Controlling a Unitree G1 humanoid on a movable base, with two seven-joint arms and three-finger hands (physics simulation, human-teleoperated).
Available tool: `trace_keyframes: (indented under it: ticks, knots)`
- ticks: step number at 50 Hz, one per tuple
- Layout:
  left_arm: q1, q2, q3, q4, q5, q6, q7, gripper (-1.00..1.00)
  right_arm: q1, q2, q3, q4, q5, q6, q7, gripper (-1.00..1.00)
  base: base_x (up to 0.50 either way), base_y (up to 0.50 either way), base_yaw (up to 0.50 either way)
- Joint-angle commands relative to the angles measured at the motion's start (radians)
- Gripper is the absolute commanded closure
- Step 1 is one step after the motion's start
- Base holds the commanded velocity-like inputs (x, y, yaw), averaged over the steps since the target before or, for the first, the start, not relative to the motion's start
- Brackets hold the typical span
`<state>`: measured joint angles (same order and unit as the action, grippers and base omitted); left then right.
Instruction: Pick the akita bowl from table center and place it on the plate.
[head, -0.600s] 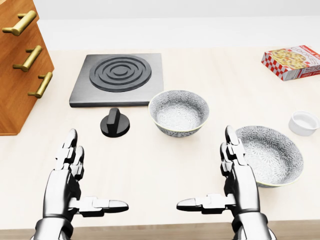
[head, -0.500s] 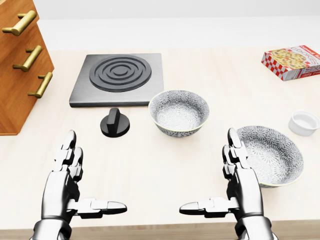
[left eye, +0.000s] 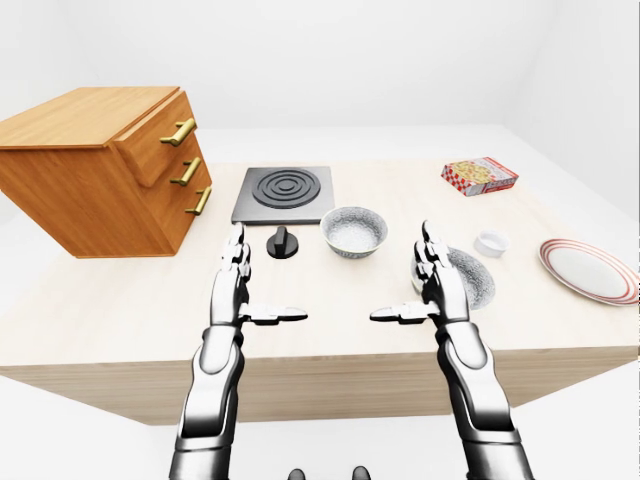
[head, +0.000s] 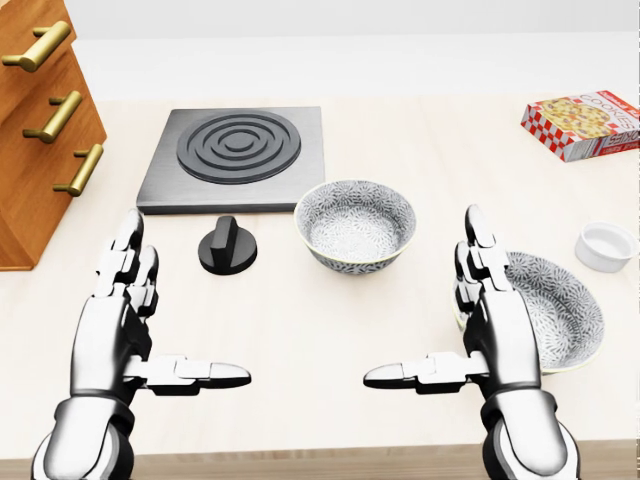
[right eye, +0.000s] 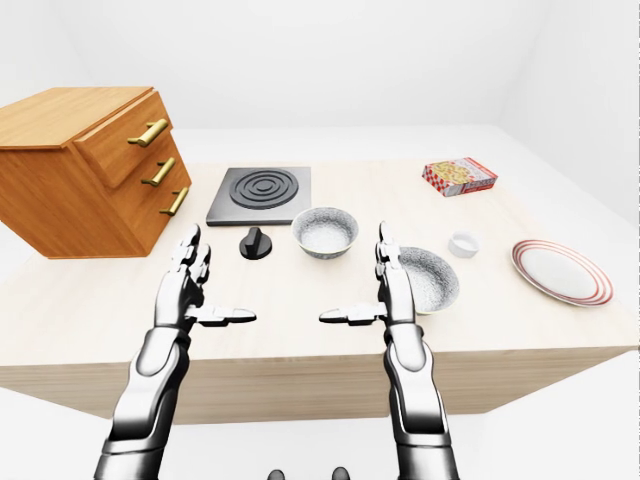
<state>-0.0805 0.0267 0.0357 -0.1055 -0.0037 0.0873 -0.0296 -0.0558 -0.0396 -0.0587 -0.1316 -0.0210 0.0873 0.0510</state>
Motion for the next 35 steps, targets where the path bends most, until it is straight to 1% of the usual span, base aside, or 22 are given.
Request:
trace_keyframes:
  ticks: [1,35]
  knots:
    - [-0.022,-0.003,-0.012,-0.059,0.015,0.000,-0.002,-1.00,-0.036,-0.004,-0.003,-0.008,0.000,0.000,0.001,-1.00,0.00,-0.50,0.00]
    - [-0.007,-0.011,-0.024,-0.100,0.026,0.000,-0.007,-1.00,-0.031,-0.001,0.004,-0.022,0.017,0.000,0.021,-1.00,0.00,-0.50,0.00]
